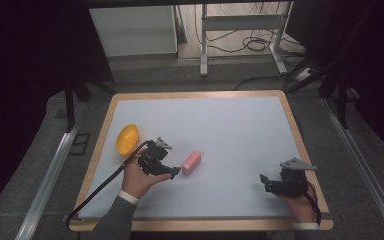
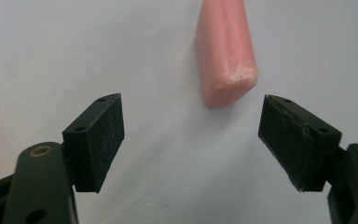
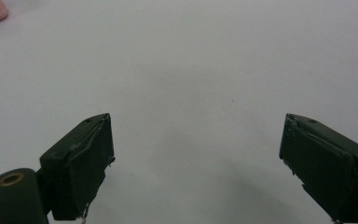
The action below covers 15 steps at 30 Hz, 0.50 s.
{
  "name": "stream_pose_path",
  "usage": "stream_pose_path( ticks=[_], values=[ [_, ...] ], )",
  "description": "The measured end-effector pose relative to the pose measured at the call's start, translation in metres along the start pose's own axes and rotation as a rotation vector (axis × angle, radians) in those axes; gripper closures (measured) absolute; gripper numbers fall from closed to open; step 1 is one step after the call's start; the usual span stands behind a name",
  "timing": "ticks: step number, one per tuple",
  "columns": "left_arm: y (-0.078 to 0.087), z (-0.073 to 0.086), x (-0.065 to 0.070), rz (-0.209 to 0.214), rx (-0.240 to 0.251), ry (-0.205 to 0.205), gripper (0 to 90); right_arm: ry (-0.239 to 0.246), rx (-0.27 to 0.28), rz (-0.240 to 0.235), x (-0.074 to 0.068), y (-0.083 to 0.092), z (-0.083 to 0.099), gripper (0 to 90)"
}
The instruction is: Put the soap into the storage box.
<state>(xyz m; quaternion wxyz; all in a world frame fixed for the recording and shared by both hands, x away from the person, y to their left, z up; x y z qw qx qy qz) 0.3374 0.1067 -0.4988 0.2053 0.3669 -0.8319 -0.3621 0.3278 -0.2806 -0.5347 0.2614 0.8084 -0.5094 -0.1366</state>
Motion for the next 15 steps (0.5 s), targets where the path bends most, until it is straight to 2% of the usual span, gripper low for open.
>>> stream_pose_path(
  ticks=[12, 15],
  values=[
    [-0.009, -0.009, 0.004, -0.007, -0.019, 0.0, 24.0, -0.001, -0.007, 0.003, 0.001, -0.001, 0.001, 9.6],
    [-0.011, -0.01, 0.004, 0.007, -0.02, 0.011, 24.0, -0.001, -0.008, 0.003, 0.001, -0.001, 0.002, 9.6]
  ],
)
Point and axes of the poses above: each handheld gripper's, and its own axes: y roughly backward along the jaws, z roughly out of its underside, x roughly to its right, the point moved 4 cm from there along -y, roughly forward along the jaws, and after that the axes turned 6 degrees about x, right-handed, at the moved point
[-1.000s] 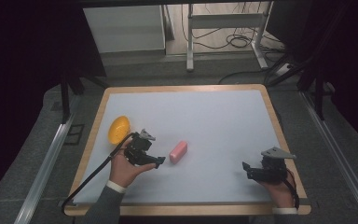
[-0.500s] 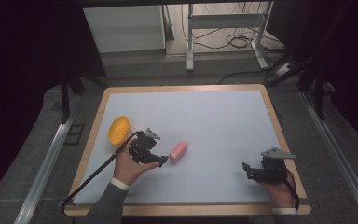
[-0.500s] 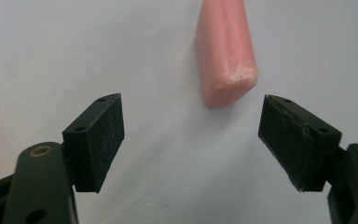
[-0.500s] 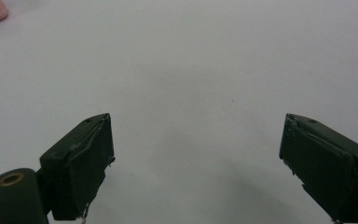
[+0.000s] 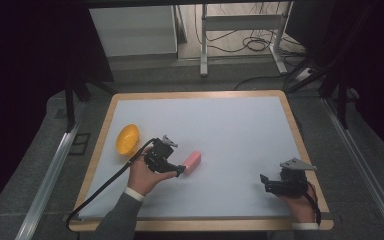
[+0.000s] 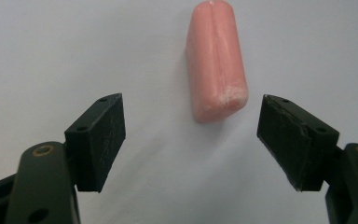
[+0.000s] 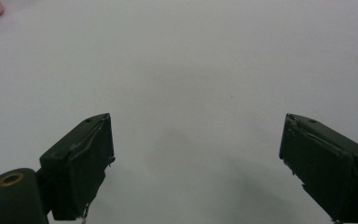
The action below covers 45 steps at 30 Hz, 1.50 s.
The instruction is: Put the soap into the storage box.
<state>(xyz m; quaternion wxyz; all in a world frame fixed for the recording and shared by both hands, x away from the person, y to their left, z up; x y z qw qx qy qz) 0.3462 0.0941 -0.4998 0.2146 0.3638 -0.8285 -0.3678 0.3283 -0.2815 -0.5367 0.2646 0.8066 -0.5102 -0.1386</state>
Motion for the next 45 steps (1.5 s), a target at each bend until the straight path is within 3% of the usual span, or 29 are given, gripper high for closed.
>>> stream_pose_path(
  ticks=[9, 10, 11, 12, 15, 21, 25, 30, 32, 34, 45],
  values=[
    [-0.008, 0.0, 0.001, 0.008, -0.013, 0.01, 24.5, 0.0, -0.005, 0.004, 0.001, -0.001, 0.001, 9.6],
    [-0.009, -0.001, 0.001, 0.004, -0.017, 0.004, 24.5, -0.003, -0.005, 0.004, 0.001, -0.001, 0.001, 9.6],
    [-0.012, -0.002, 0.003, -0.031, -0.034, -0.026, 24.5, -0.005, -0.008, 0.003, 0.001, -0.001, 0.001, 9.6],
    [-0.012, -0.002, 0.003, -0.031, -0.034, -0.026, 24.5, -0.002, -0.011, 0.003, 0.001, -0.002, 0.002, 9.7],
    [-0.015, -0.008, 0.008, 0.001, -0.016, -0.02, 24.6, -0.004, -0.013, 0.006, 0.002, -0.002, 0.002, 9.6],
    [-0.021, -0.009, 0.01, 0.004, -0.031, -0.026, 25.0, -0.006, -0.01, 0.002, 0.002, -0.002, 0.002, 9.6],
    [-0.023, -0.017, 0.019, 0.021, -0.024, -0.042, 25.6, -0.003, -0.015, 0.004, 0.001, -0.003, 0.003, 9.6],
    [-0.03, -0.032, 0.03, -0.013, -0.039, -0.073, 27.8, -0.004, -0.017, 0.003, 0.002, -0.002, 0.003, 9.6],
    [-0.033, -0.034, 0.032, -0.003, -0.039, -0.067, 29.4, -0.002, -0.017, 0.004, 0.002, -0.003, 0.003, 9.6],
    [-0.04, -0.036, 0.031, -0.006, -0.064, -0.069, 30.7, -0.003, -0.014, 0.006, 0.003, -0.002, 0.003, 9.6],
    [-0.053, -0.035, 0.027, -0.015, -0.085, -0.054, 37.9, -0.005, -0.021, 0.013, 0.004, -0.002, 0.004, 9.6]
  ],
)
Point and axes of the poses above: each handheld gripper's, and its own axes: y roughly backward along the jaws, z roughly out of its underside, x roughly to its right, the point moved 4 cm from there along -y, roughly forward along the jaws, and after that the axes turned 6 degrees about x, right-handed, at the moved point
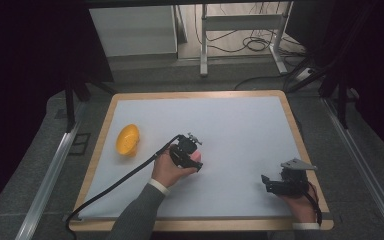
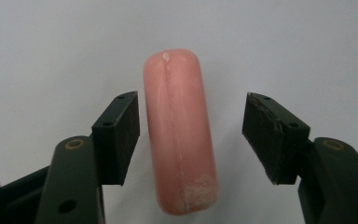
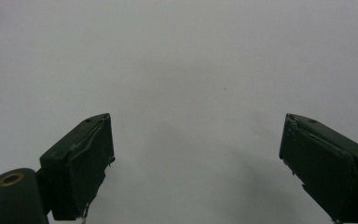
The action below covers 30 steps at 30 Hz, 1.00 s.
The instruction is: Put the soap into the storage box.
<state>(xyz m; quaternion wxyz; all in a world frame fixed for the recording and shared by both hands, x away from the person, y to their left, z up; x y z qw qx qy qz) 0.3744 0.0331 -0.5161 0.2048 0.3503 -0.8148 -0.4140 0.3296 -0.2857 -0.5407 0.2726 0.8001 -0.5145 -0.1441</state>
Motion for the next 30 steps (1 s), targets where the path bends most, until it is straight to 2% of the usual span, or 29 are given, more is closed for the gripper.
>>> stream_pose_path(
  ticks=[7, 9, 14, 16, 19, 30],
  values=[
    [-0.007, 0.001, -0.002, 0.005, -0.016, 0.007, 49.4, 0.0, -0.01, 0.009, 0.001, -0.001, 0.001, 9.6],
    [-0.009, 0.001, -0.004, 0.002, -0.019, 0.011, 50.9, -0.002, -0.018, 0.023, 0.002, -0.002, 0.002, 9.6],
    [-0.014, 0.003, -0.004, 0.001, -0.039, 0.021, 51.6, -0.01, -0.016, 0.02, 0.003, -0.001, 0.002, 9.6],
    [-0.015, 0.004, -0.005, -0.008, -0.045, 0.021, 56.8, -0.005, -0.013, 0.019, 0.002, -0.001, 0.002, 9.6],
    [-0.016, 0.005, -0.006, -0.001, -0.044, 0.029, 59.9, -0.004, -0.016, 0.019, 0.002, -0.001, 0.002, 9.6],
    [-0.013, 0.006, -0.006, -0.004, -0.04, 0.018, 60.4, -0.006, -0.012, 0.022, 0.003, 0.0, 0.002, 9.6]
  ],
)
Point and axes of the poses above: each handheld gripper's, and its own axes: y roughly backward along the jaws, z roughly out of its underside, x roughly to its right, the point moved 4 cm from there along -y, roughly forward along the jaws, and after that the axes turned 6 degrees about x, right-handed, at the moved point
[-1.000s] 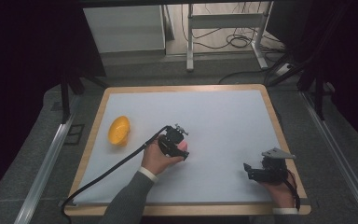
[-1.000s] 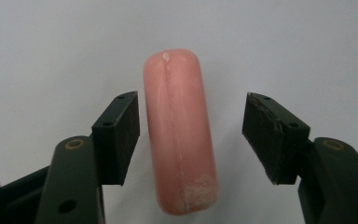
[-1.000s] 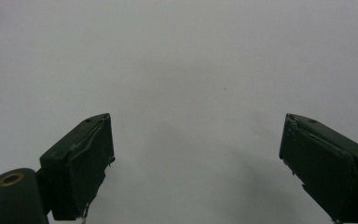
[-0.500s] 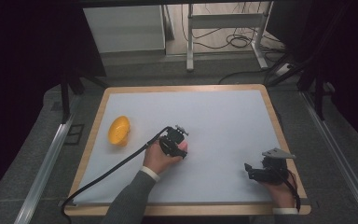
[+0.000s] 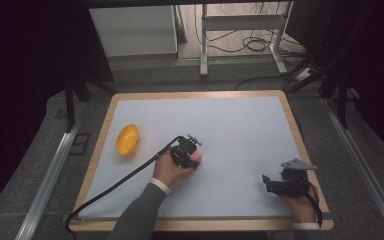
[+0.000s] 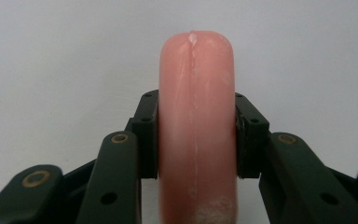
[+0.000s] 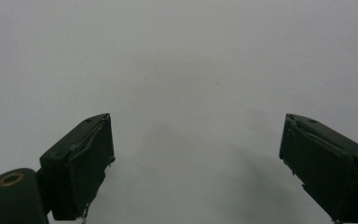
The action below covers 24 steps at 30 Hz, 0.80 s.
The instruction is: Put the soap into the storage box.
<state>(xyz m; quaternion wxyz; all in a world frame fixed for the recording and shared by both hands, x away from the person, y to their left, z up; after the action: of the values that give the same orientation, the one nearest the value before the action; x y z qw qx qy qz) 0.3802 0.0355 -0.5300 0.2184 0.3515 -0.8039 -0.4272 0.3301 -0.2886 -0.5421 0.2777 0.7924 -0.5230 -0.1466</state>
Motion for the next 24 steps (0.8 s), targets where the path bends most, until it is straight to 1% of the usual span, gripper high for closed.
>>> stream_pose_path(
  ticks=[7, 8, 9, 11, 12, 13, 14, 20, 24],
  values=[
    [0.016, -0.001, -0.004, -0.007, 0.032, -0.009, 60.4, -0.001, 0.002, 0.005, 0.0, 0.001, 0.0, 9.6],
    [0.016, -0.001, -0.004, -0.007, 0.032, -0.009, 60.4, -0.001, 0.002, 0.004, 0.0, 0.001, 0.0, 9.6],
    [0.018, -0.001, -0.005, -0.01, 0.046, -0.005, 60.4, -0.001, 0.002, 0.004, 0.0, 0.001, 0.0, 9.6],
    [0.024, 0.0, -0.007, -0.025, 0.059, -0.017, 60.4, 0.0, 0.007, -0.001, 0.0, 0.001, 0.0, 9.6],
    [0.024, 0.0, -0.007, -0.025, 0.059, -0.017, 60.4, 0.001, 0.007, -0.001, 0.0, 0.001, 0.0, 9.6],
    [0.026, 0.001, -0.008, -0.02, 0.072, -0.013, 60.4, 0.001, 0.007, -0.001, 0.0, 0.001, 0.0, 9.6],
    [0.027, 0.002, -0.009, -0.014, 0.069, -0.012, 60.4, 0.001, 0.007, -0.001, 0.0, 0.001, 0.0, 9.6],
    [0.03, 0.006, -0.012, -0.012, 0.066, -0.006, 60.4, 0.001, 0.006, 0.0, 0.0, 0.001, 0.0, 9.7],
    [0.033, 0.008, -0.016, -0.025, 0.063, -0.005, 60.4, 0.004, 0.004, -0.001, 0.0, 0.001, 0.0, 9.6]
  ],
)
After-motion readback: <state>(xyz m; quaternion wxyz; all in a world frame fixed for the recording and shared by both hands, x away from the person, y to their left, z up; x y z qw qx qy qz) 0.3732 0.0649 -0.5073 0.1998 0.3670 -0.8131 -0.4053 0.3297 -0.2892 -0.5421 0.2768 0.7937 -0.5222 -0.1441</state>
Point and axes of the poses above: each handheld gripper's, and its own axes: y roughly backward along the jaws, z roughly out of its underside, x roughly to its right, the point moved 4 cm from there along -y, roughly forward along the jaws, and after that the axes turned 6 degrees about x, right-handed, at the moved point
